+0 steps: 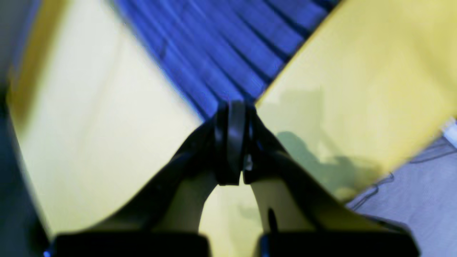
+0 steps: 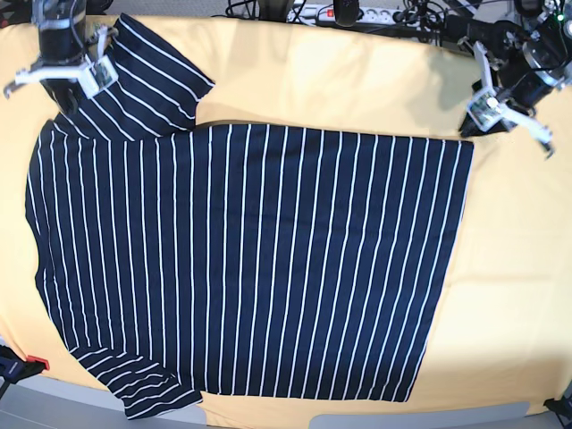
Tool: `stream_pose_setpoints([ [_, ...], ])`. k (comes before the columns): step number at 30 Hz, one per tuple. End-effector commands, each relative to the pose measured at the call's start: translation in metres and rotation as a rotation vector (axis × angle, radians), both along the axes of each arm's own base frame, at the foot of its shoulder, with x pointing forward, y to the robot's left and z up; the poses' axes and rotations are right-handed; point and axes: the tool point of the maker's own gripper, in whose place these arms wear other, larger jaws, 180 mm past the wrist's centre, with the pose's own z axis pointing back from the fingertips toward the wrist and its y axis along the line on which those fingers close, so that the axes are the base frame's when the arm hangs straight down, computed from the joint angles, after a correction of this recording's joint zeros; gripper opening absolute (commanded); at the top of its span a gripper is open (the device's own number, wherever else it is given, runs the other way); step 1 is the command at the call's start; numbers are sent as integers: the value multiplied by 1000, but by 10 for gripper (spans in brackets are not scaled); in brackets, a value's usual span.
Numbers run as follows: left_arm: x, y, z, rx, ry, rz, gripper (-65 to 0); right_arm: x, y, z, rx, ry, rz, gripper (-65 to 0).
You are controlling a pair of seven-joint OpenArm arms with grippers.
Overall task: Fold the T-shirt properly
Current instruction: 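Move right gripper to the sleeve and left gripper to the shirt's shoulder edge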
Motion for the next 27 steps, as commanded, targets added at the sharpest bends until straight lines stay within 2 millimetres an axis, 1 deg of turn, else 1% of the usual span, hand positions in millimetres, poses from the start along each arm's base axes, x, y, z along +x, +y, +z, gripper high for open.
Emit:
stream_pose_setpoints([
  [1, 6, 5, 0, 9, -5, -20, -650, 5, 5, 7, 15, -27, 26, -650],
  [2, 9, 8, -4, 8, 7, -48, -650, 5, 8, 5, 38, -16, 34, -650],
  [3, 11, 12, -8, 11, 21, -71, -588, 4, 12, 2, 57, -5, 43, -650],
  [6, 21, 24, -19, 12, 58, -127, -328, 1, 16, -3, 78, 26, 59, -650],
  [7, 25, 28, -23, 20, 63, -144, -267, 1, 16, -3, 78, 27, 60, -650],
  [8, 30, 34, -27, 45, 63, -159, -241, 1, 16, -3, 78, 28, 60, -650],
  [10, 35, 47, -41, 120, 82, -188, -240, 0, 16, -4, 77, 31, 57, -650],
  [13, 36, 58, -61, 197, 121, -244, -241, 0, 16, -4, 82, 31, 54, -650],
  [14, 38, 61, -66, 224, 126, -264, -241, 0, 16, -4, 81, 30, 53, -650],
  [16, 46, 67, -71, 276, 106, -281, -241, 0, 16, -3, 82, 26, 50, -650],
  [18, 54, 68, -75, 298, 94, -286, -241, 0, 16, -3, 82, 28, 50, -650],
  [22, 55, 66, -90, 311, 125, -314, -241, -1, 15, -4, 80, 30, 47, -650],
  [24, 60, 67, -96, 345, 108, -321, -244, -1, 15, -4, 81, 29, 47, -650],
  [27, 66, 64, -100, 354, 97, -331, -248, -1, 15, -4, 80, 30, 47, -650],
])
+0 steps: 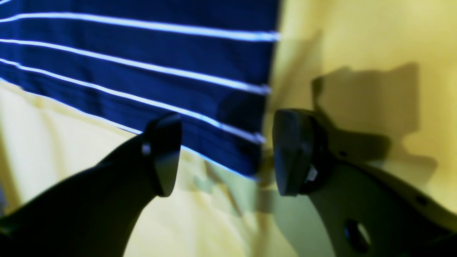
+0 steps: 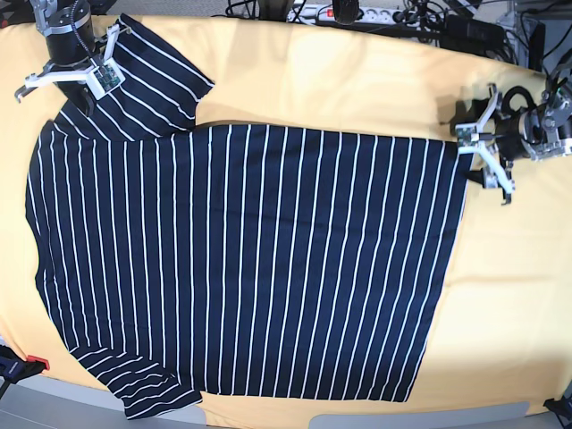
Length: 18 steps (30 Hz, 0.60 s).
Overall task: Fold the T-shirt properly
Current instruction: 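Move right gripper to the sleeve and left gripper to the shirt's shoulder edge, then grasp the shirt edges with both grippers and pull them apart to flatten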
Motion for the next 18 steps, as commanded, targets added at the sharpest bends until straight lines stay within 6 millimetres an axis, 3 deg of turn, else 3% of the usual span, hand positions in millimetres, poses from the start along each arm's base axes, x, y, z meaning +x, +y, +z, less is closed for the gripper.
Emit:
stream_pose_setpoints([
  [1, 3, 9, 2, 48, -12, -9, -263, 3, 0, 8, -8, -29, 10, -650],
  [4, 9, 6, 4, 50, -23, -18, -355, 2, 1, 6, -11, -15, 19, -650],
  [8, 21, 7, 13, 51, -56, -14, -601, -4, 7, -3, -3, 50, 56, -650],
  [9, 23, 6, 15, 51, -63, -14, -637, -5, 9, -5, 9, 58, 57, -602],
  [14, 32, 7, 22, 52, -96, -7, -650, -10, 10, -15, 22, 104, 72, -340],
  [16, 35, 7, 23, 50, -109, -1, -650, -14, 4, -25, 14, 128, 57, -286],
  [18, 36, 6, 25, 47, -118, 1, -650, -18, -1, -35, 11, 150, 53, -283],
])
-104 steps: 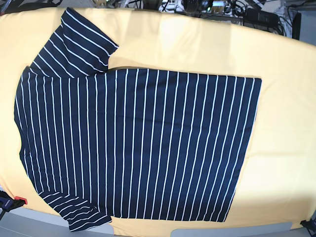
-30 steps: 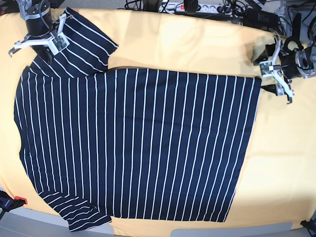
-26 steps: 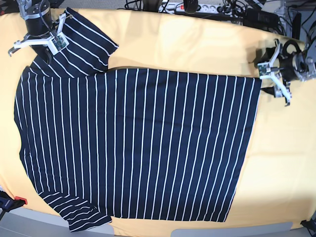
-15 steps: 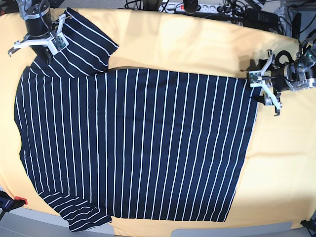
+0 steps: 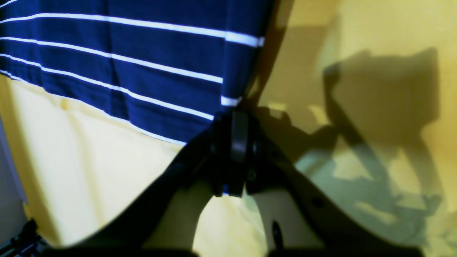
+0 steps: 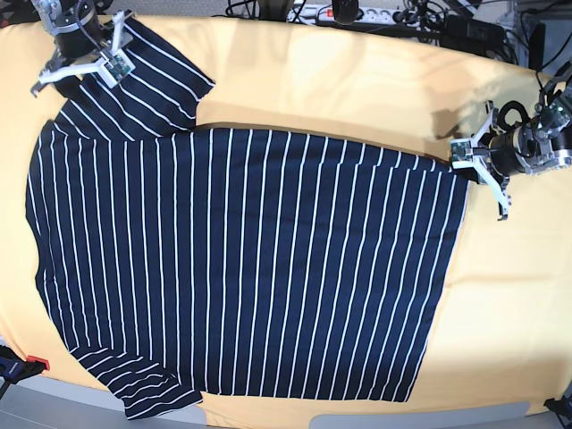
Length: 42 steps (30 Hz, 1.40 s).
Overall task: Fold the T-shirt properly
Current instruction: 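Grasp the shirt edges with both grippers and pull them apart to flatten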
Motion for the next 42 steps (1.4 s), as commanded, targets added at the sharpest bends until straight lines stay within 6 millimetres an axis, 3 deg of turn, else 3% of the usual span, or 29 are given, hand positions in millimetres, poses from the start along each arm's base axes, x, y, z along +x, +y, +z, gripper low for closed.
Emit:
stream_pose_setpoints([
  [1, 10, 5, 14, 12, -43, 0, -650, 0, 0, 1, 12, -5, 7, -283],
  [5, 9, -1, 17, 2, -49, -16, -650, -9, 5, -23, 106, 95, -3, -283],
  [11, 8, -7, 19, -7, -54, -30, -650, 3, -18, -43, 81, 103, -64, -315],
  [13, 8, -7, 19, -7, -54, -30, -650, 6, -26, -47, 67, 102, -87, -403],
  [16, 8, -7, 19, -7, -54, -30, -650, 7, -33, -46, 49, 88, -125, -650],
  [23, 6, -6, 27, 12, -61, -52, -650, 9, -44, -33, -65, 67, -131, -650],
  [28, -5, -9, 43, 48, -43, -126, -650, 0, -36, -13, -104, 98, -107, -650],
  [36, -47, -7, 52, 68, 149, -217, -650, -45, -25, 2, -154, 225, -12, -650],
  [42, -56, -9, 58, 38, 195, -211, -650, -82, -36, -1, -228, 330, -16, -650],
])
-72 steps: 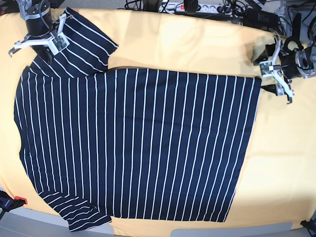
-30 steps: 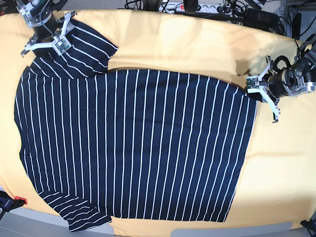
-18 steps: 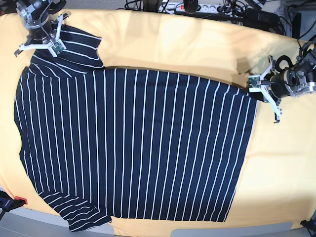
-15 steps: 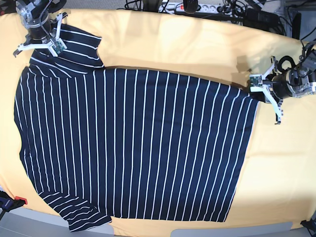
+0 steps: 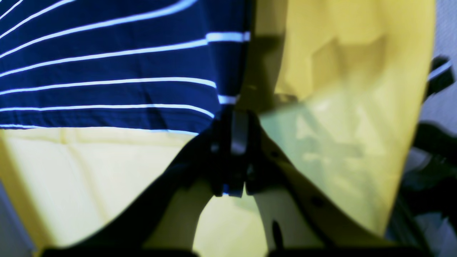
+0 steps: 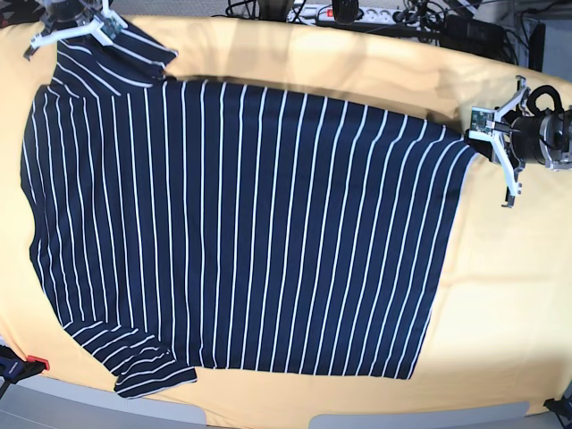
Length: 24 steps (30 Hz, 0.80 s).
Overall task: Fold the T-shirt properly
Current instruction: 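Grasp the shirt edges with both grippers and pull them apart to flatten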
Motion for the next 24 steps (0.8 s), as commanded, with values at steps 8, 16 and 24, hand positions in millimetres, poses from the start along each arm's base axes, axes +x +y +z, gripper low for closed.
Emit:
stream_pose_setpoints([
  [8, -25, 0, 11, 18, 67, -36, -650, -38, -8, 4, -59, 103, 16, -650],
  [16, -65, 7, 5, 133, 236, 63, -650, -37, -9, 4, -64, 99, 19, -650],
  [24, -83, -2, 9, 126, 333, 111, -650, -28, -14, 10, -104, 42, 18, -650],
])
